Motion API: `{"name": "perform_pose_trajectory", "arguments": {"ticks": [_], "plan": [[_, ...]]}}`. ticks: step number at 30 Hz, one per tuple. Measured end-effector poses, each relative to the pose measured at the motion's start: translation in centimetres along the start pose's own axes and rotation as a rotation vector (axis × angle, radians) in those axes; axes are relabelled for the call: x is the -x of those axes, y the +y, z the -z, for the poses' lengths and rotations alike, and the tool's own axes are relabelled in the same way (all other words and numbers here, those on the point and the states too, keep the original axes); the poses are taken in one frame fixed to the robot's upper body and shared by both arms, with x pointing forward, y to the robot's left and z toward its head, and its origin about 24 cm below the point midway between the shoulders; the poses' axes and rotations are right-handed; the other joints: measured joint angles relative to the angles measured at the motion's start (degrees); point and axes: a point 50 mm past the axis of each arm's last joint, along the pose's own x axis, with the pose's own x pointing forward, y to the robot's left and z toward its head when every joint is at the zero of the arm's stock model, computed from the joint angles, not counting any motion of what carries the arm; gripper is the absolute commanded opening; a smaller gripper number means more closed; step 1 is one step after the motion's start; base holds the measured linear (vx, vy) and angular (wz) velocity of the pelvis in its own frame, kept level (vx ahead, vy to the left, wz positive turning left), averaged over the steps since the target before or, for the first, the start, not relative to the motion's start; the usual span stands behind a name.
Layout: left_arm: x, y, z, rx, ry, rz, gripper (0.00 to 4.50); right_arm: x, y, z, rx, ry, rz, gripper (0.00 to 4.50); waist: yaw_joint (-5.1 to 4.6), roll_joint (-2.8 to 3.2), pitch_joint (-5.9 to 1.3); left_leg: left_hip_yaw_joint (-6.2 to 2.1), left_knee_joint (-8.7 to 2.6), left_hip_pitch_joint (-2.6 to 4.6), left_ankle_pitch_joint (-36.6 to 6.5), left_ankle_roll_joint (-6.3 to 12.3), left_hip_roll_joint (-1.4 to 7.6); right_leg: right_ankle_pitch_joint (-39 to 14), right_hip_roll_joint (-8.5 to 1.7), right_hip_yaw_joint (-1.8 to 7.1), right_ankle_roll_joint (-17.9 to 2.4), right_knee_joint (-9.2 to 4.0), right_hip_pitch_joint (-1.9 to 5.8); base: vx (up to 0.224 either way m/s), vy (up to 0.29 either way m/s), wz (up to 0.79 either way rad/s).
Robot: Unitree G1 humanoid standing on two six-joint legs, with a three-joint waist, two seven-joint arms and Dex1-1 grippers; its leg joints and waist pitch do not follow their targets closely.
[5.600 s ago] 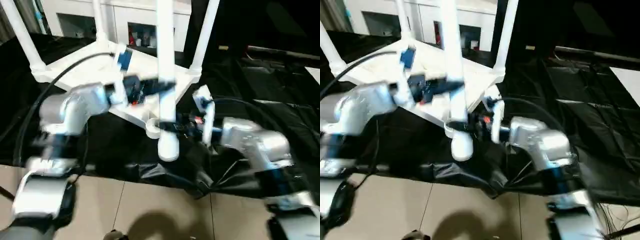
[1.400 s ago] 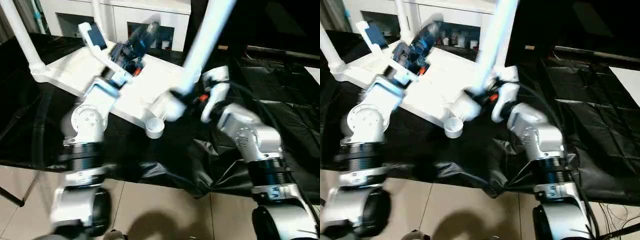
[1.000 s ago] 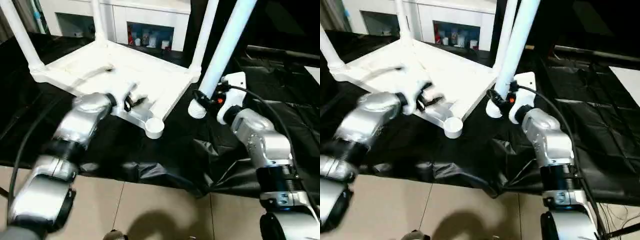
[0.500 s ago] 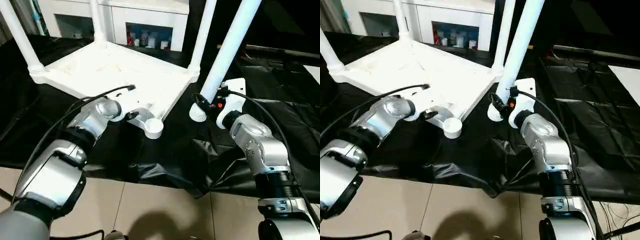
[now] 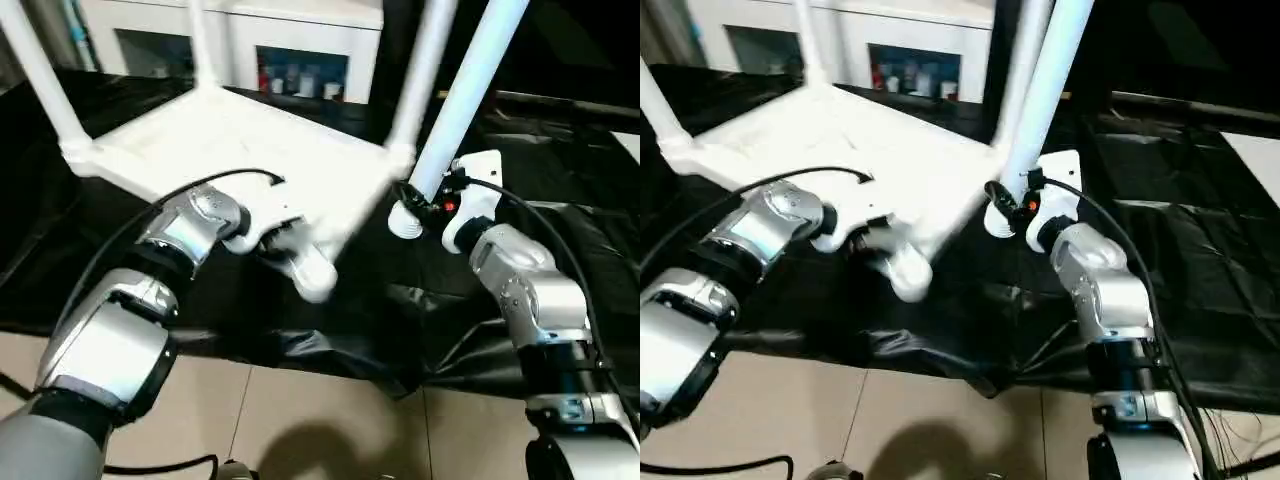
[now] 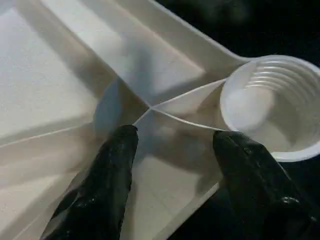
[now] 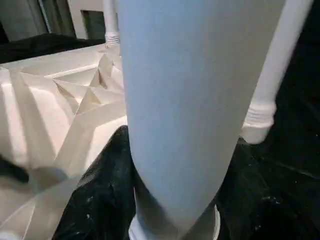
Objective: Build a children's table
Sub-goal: Pick table leg
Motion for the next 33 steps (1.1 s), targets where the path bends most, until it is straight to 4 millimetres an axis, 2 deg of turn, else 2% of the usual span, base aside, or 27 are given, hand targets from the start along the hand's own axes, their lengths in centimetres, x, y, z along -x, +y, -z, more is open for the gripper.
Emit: {"name": "perform_pose_trajectory", "arguments": {"ticks": [4,7,9,12,13,15,17,19,21,24,27,28,30,33], "plan": [[-1.0,-0.6,-1.3,0.08,-0.122,0.032,2.93,0.1,-0.3,-0.1,0.012,0.002,0.004,1.86,0.52,0.0,0.0,0.01,0.03,-0.03,0.0,0.0,-0.01,0.0,-0.02,0.0,0.0,0.01,0.0,0.0,0.0,0.0],[-1.6,-0.5,-3.0,0.117,-0.253,-0.042,2.93,0.1,-0.4,-0.2,0.018,-0.007,0.004,1.86,0.5,0.0,0.0,-0.01,0.05,-0.01,0.0,0.0,-0.01,0.0,-0.01,-0.01,0.0,0.05,-0.01,0.0,0.0,0.0],[-1.3,0.0,-3.9,0.082,-0.331,-0.117,2.93,0.2,-0.5,-0.2,0.028,-0.009,0.007,1.86,0.43,0.02,0.01,-0.03,0.04,-0.01,0.0,0.0,0.0,0.0,0.0,-0.03,0.0,0.07,-0.01,0.0,0.0,0.0],[-0.1,0.4,-4.4,-0.033,-0.358,-0.139,2.93,0.3,-0.6,-0.3,0.036,-0.007,-0.001,1.86,-0.19,0.07,0.04,-0.05,-0.01,0.02,0.0,-0.01,0.01,0.0,0.03,-0.03,0.0,0.07,-0.03,0.0,0.0,0.0],[0.3,0.5,-4.4,-0.09,-0.345,-0.124,2.93,0.3,-0.6,-0.3,0.037,-0.007,-0.007,1.86,-0.4,0.09,0.05,-0.06,-0.02,0.02,0.0,-0.01,0.01,0.0,0.04,-0.03,0.0,0.08,-0.04,0.0,0.0,0.0],[1.3,0.2,-3.8,-0.189,-0.269,-0.008,3.21,0.6,-0.7,-0.2,0.045,-0.003,-0.027,1.86,-0.61,0.13,0.03,-0.05,-0.08,0.04,0.0,-0.01,0.01,0.0,0.04,-0.02,0.0,0.04,-0.03,0.0,0.0,0.0],[1.7,-0.3,-2.7,-0.217,-0.21,0.084,3.28,1.2,-0.7,-0.1,0.047,0.002,-0.061,1.86,-0.64,0.23,0.06,-0.03,-0.09,0.02,0.0,-0.01,0.0,0.0,0.04,-0.01,0.0,-0.02,-0.03,0.0,0.0,0.0],[1.7,-0.8,-1.3,-0.219,-0.157,0.141,3.54,1.6,-0.7,0.0,0.039,0.003,-0.096,1.86,-0.67,0.25,0.05,-0.03,-0.09,-0.01,0.0,0.0,0.01,0.0,0.04,-0.01,0.0,-0.04,-0.04,0.0,0.0,0.0],[1.4,-1.1,-0.8,-0.245,-0.124,0.159,3.71,1.8,-0.6,-0.1,0.037,0.003,-0.116,1.86,-0.64,0.26,0.06,-0.03,-0.08,-0.02,0.0,0.0,0.01,0.0,0.03,-0.02,0.0,-0.04,-0.04,0.0,0.0,0.0],[1.3,-0.7,-0.3,-0.277,-0.119,0.054,3.73,2.0,-0.2,-0.7,0.047,-0.018,-0.114,1.86,-0.56,0.49,0.09,-0.05,-0.06,0.0,0.0,-0.01,0.01,0.0,0.03,-0.03,0.0,-0.03,0.0,0.0,0.0,0.0],[1.7,0.2,-1.3,-0.156,-0.307,-0.12,3.73,2.4,-0.5,-0.6,0.057,-0.019,-0.025,1.86,-0.4,0.69,0.07,-0.04,-0.05,0.0,0.0,-0.01,-0.01,0.0,0.01,-0.03,0.0,-0.01,0.02,0.0,0.0,0.0],[2.1,0.4,-2.0,-0.067,-0.445,-0.222,3.73,2.8,-0.6,-0.3,0.049,-0.014,0.031,1.86,-0.42,0.69,0.07,-0.04,-0.05,0.02,0.0,-0.02,0.0,0.0,0.01,-0.03,0.0,0.01,0.02,0.0,0.0,0.0],[2.9,0.6,-2.2,0.042,-0.571,-0.33,3.73,3.5,-0.9,0.4,0.057,-0.002,0.086,1.86,-0.53,0.71,0.05,-0.04,-0.02,0.02,0.0,-0.01,0.02,0.0,0.01,-0.04,-0.1,0.06,0.0,0.0,0.0,0.0],[3.7,-0.2,0.1,0.337,-0.719,-0.549,3.73,5.3,-0.6,2.3,0.03,0.011,0.168,1.86,-1.08,0.82,-0.02,0.11,-0.08,0.03,-0.1,0.1,0.0,-0.1,0.02,0.05,-0.1,0.02,-0.03,0.0,0.0,0.0]]}}
